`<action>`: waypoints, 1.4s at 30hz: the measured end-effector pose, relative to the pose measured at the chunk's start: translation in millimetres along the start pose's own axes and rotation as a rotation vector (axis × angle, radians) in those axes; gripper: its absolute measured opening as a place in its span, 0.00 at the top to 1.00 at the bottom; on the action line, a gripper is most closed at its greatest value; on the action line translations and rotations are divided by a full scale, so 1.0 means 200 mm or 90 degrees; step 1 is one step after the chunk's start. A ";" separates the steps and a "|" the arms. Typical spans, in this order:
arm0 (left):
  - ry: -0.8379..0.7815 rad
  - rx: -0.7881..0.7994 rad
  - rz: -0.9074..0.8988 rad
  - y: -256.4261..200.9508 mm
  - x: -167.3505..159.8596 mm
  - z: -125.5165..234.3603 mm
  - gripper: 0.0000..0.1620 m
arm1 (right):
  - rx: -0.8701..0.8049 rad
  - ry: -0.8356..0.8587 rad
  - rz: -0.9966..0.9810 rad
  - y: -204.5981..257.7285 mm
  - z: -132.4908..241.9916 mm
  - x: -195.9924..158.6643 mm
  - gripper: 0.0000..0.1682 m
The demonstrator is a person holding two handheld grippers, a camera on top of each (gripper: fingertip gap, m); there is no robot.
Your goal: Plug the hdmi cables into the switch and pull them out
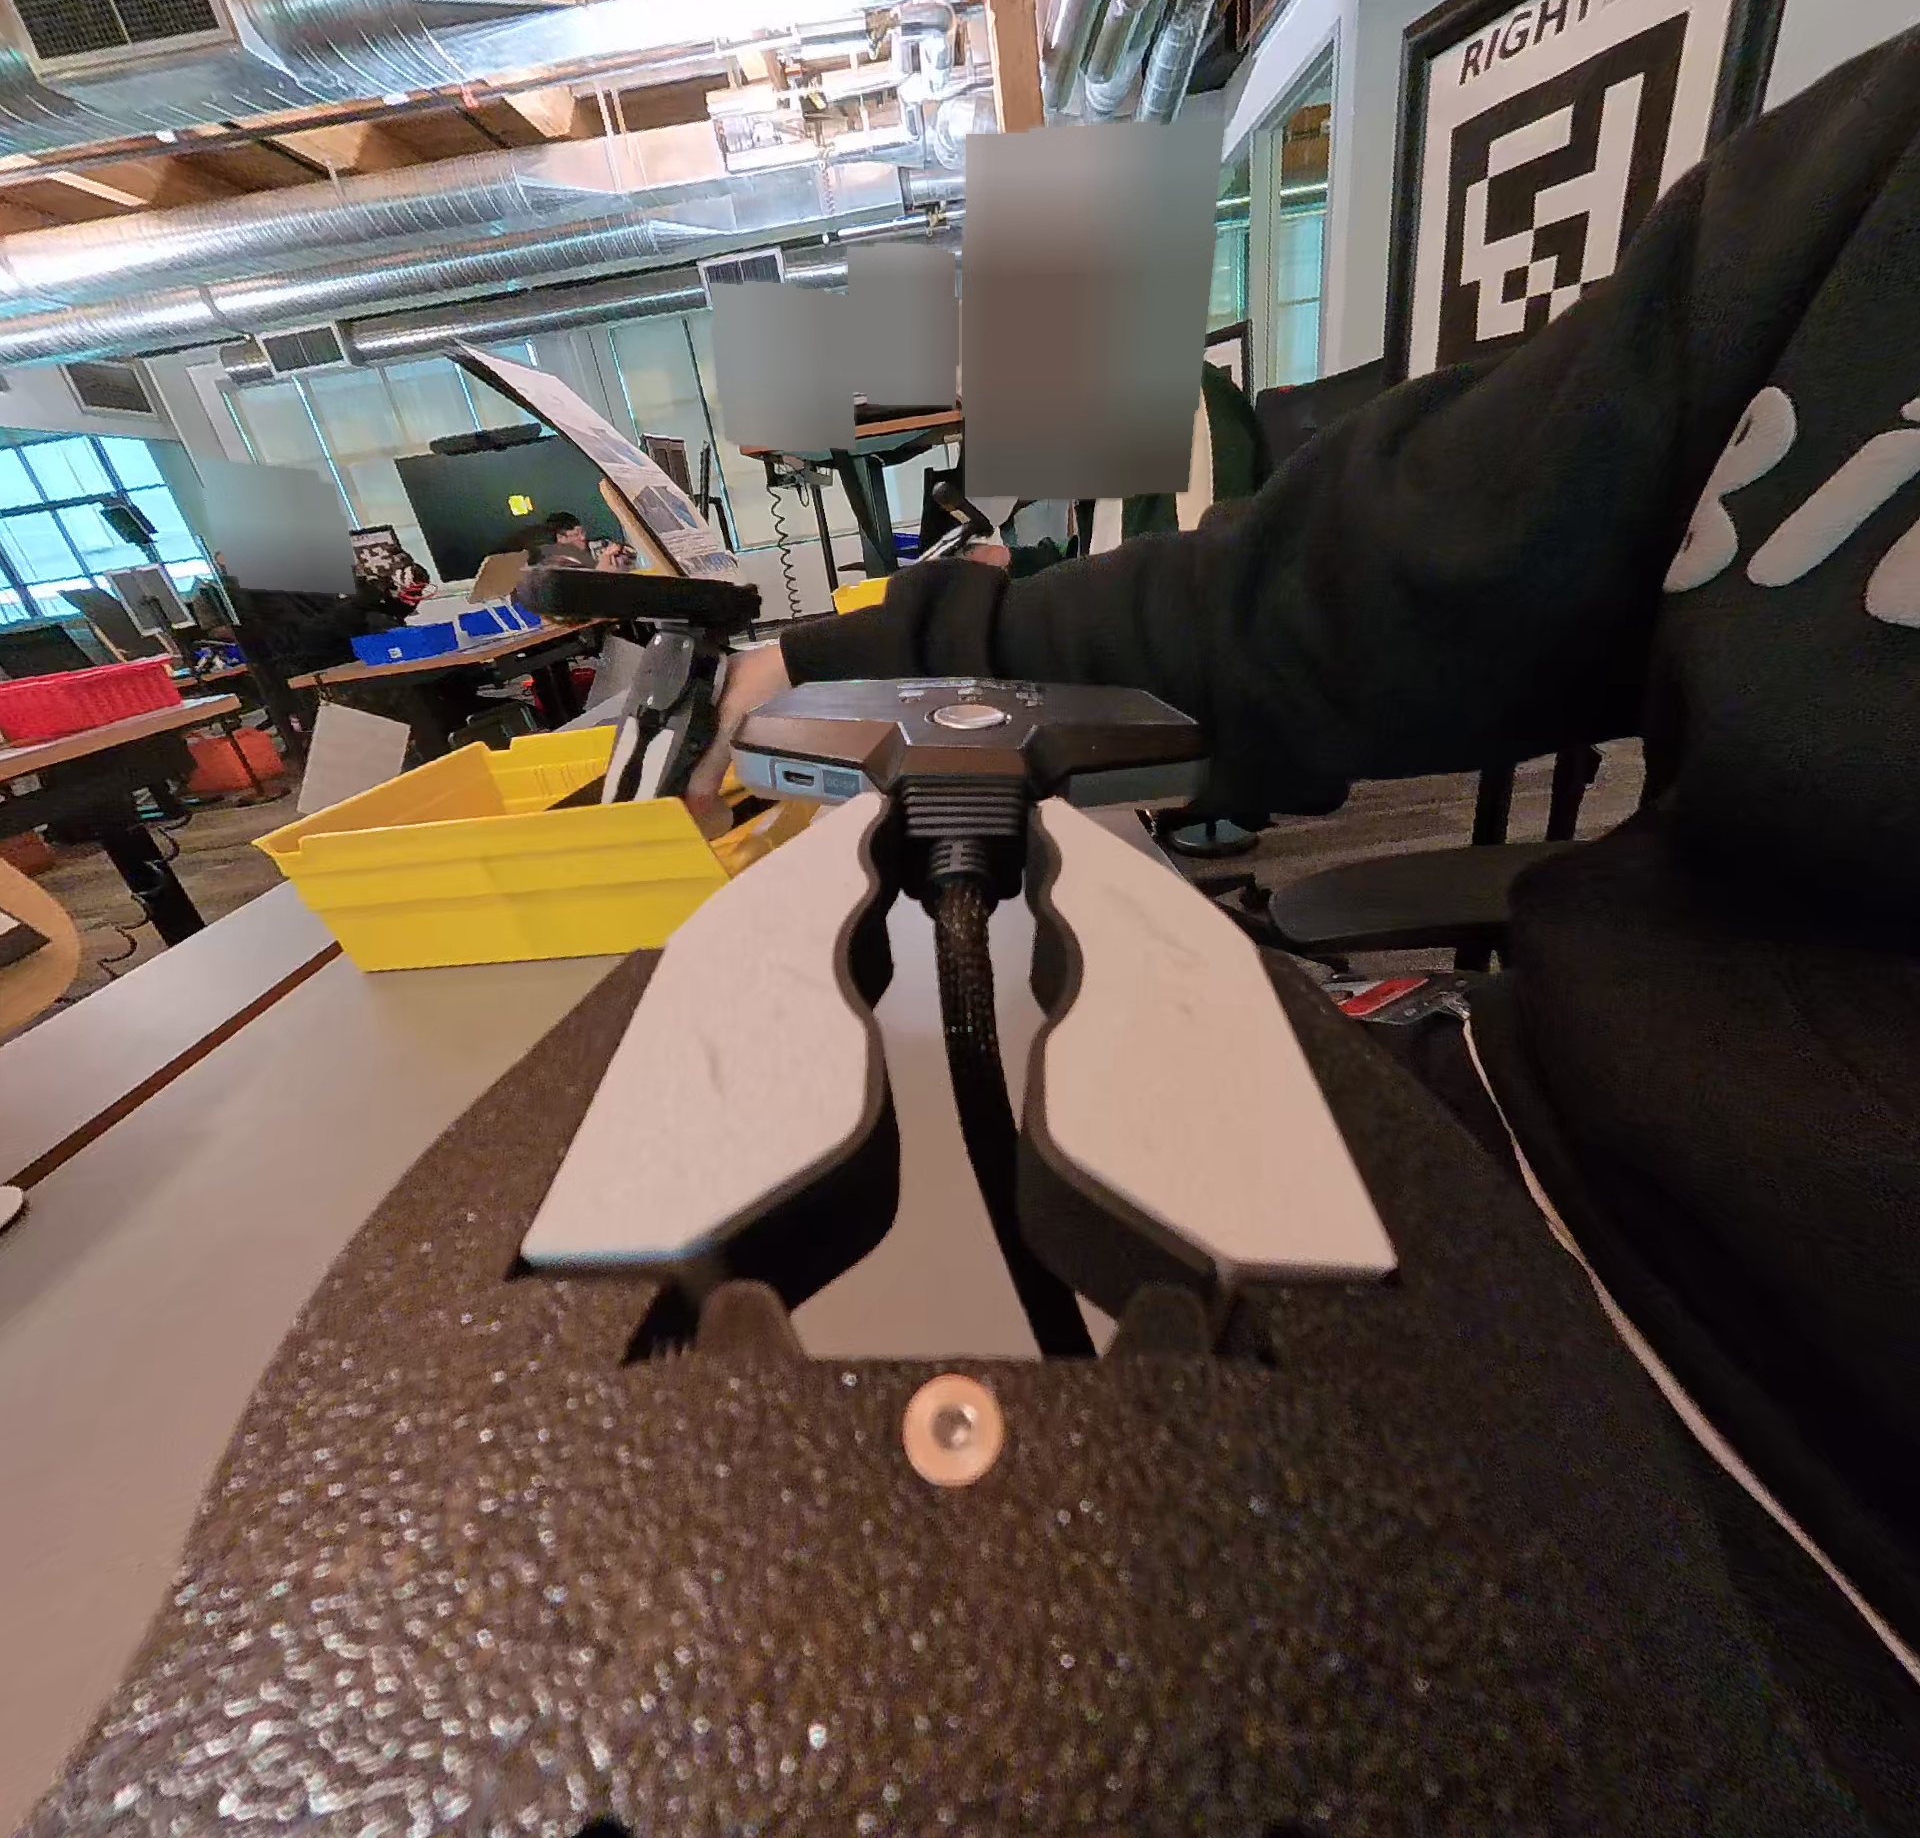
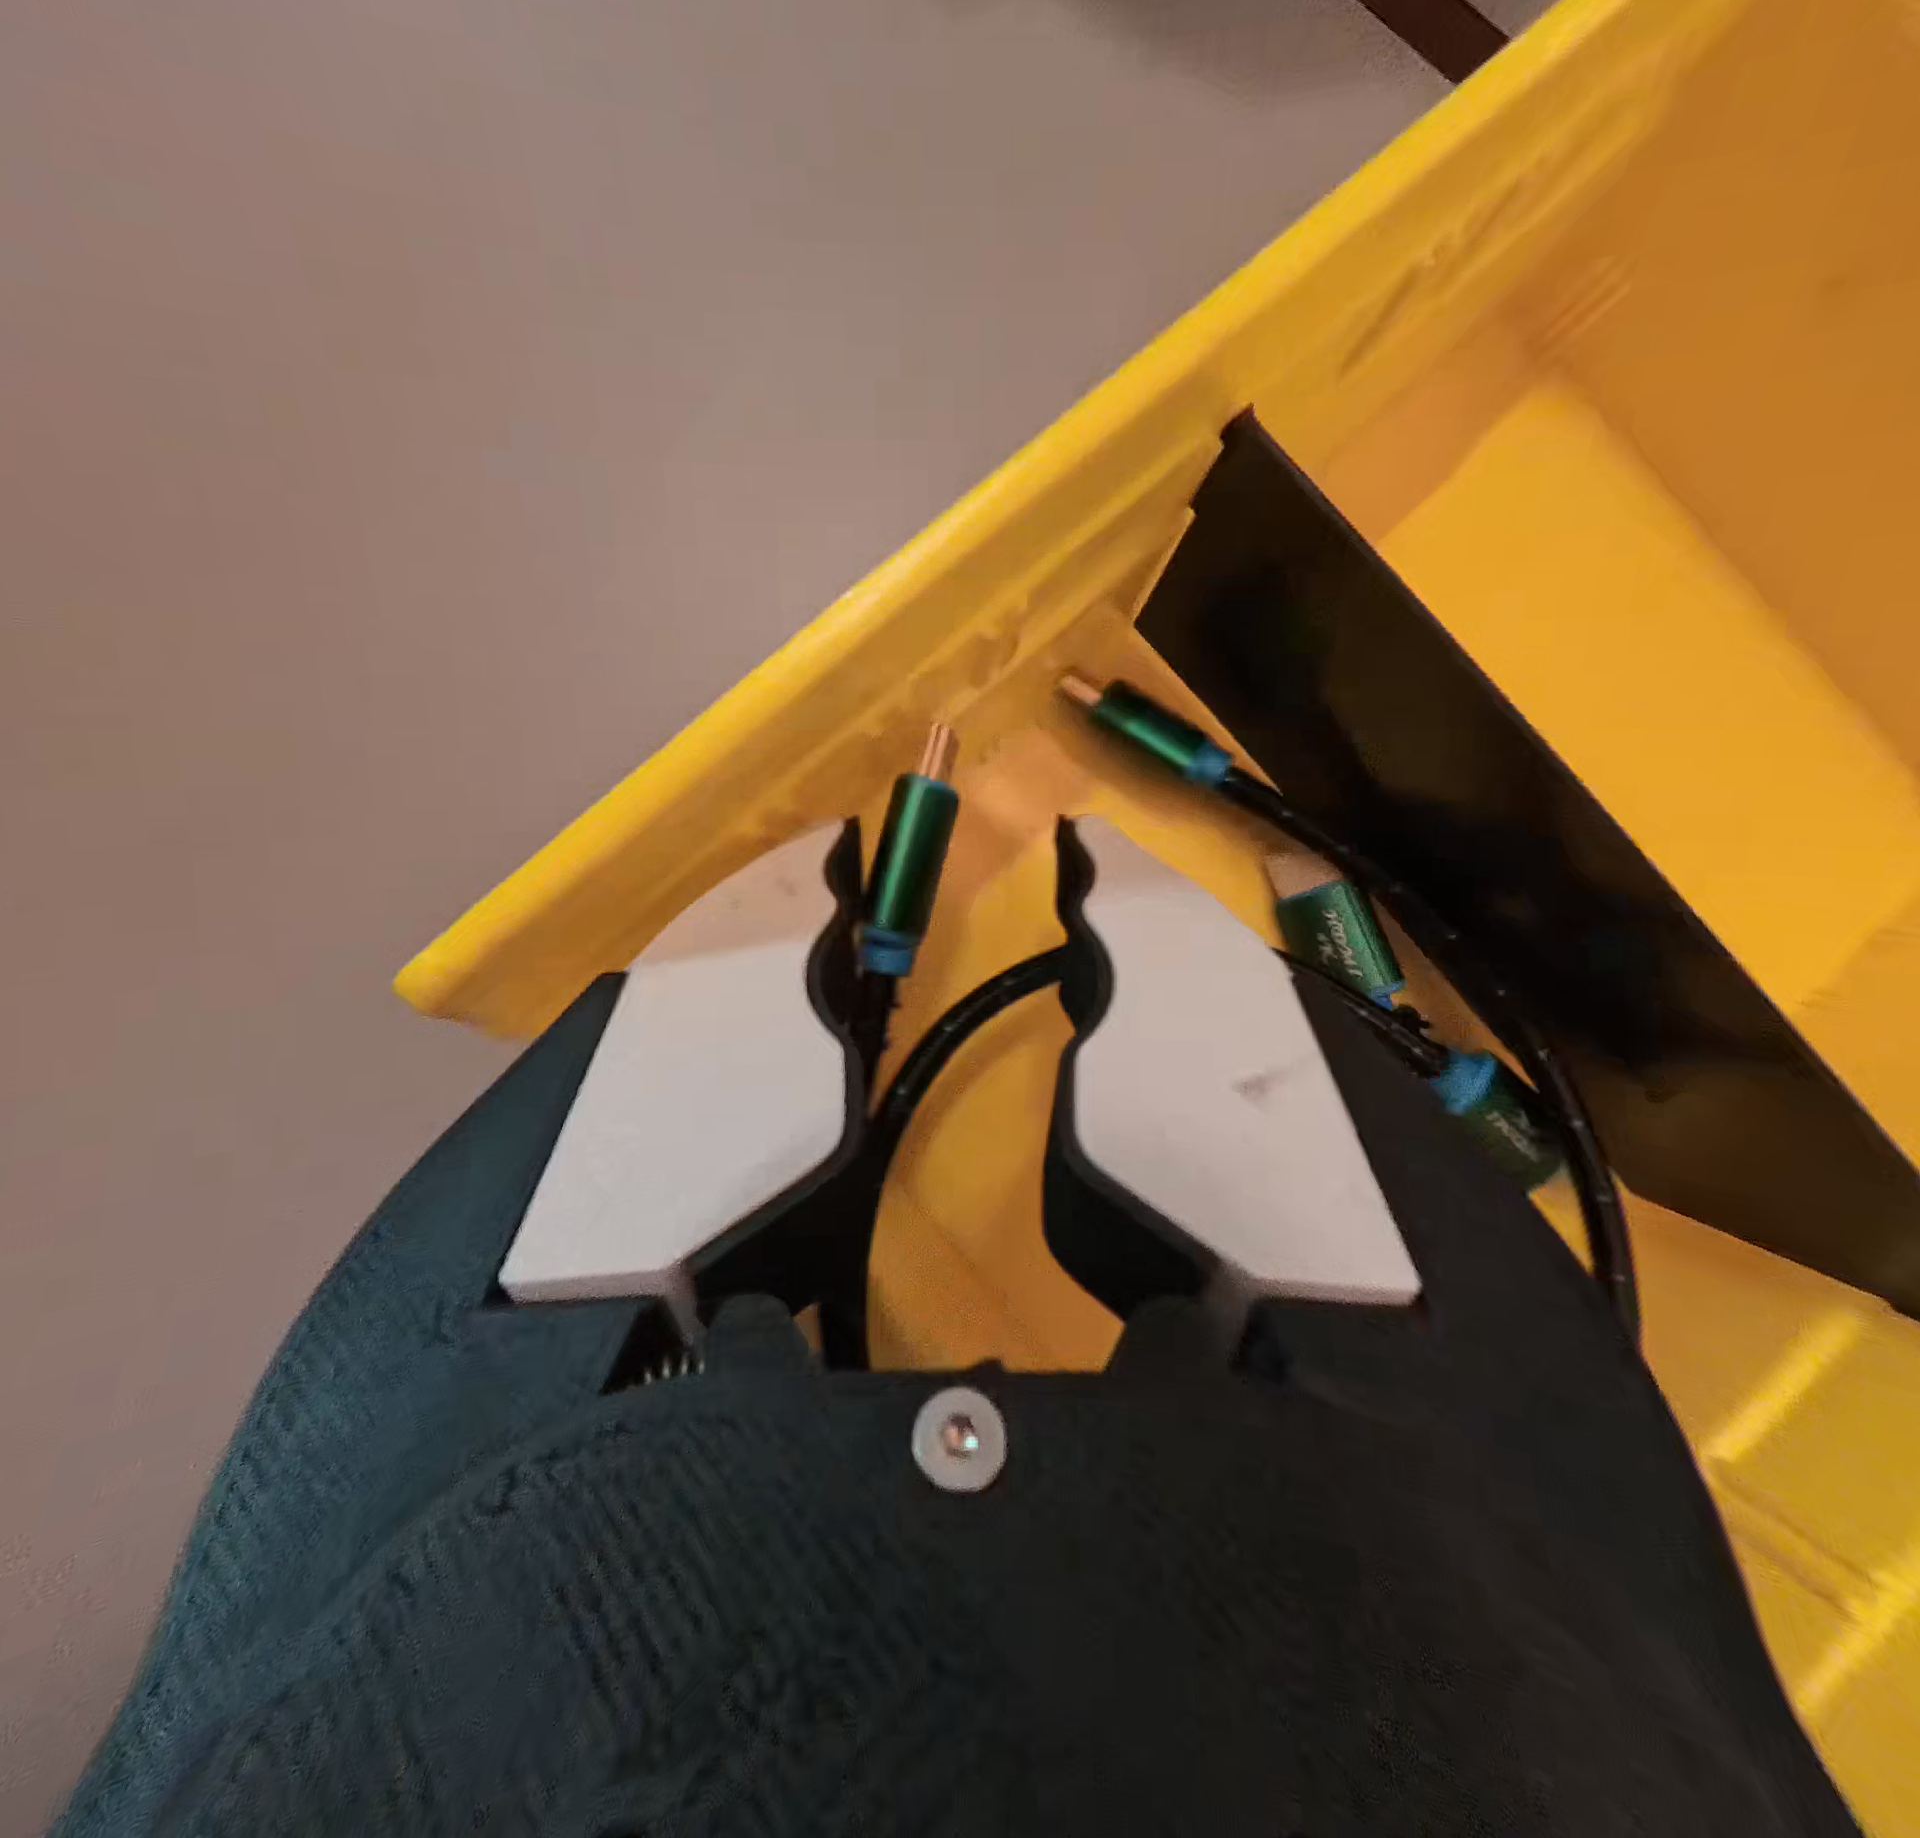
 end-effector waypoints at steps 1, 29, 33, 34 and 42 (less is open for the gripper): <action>0.002 -0.003 0.001 0.00 0.00 0.00 0.86 | -0.016 0.000 0.022 0.00 0.00 0.00 0.75; 0.188 0.022 -0.366 -0.18 0.03 -0.28 0.86 | 0.640 -0.275 -0.324 1.61 0.40 0.37 0.86; 0.125 0.130 -0.330 -0.15 0.15 -0.28 0.68 | 0.552 -0.332 -0.261 1.45 0.45 0.41 0.86; 0.091 0.155 -0.327 -0.15 0.21 -0.26 0.65 | 0.545 -0.374 -0.256 1.39 0.51 0.46 0.86; -0.015 0.307 -0.363 -0.09 0.45 -0.02 0.72 | 0.172 -0.558 -0.047 0.71 1.15 0.88 0.86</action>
Point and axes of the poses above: each gripper's, where its closed fingertips meet, z back along the fingers, x out of its top, y = z × x across the jaws, the point moved 6 cm from there along z, back along the fingers, and after that the axes turned 13 degrees about -y, right-handed, at the moved point
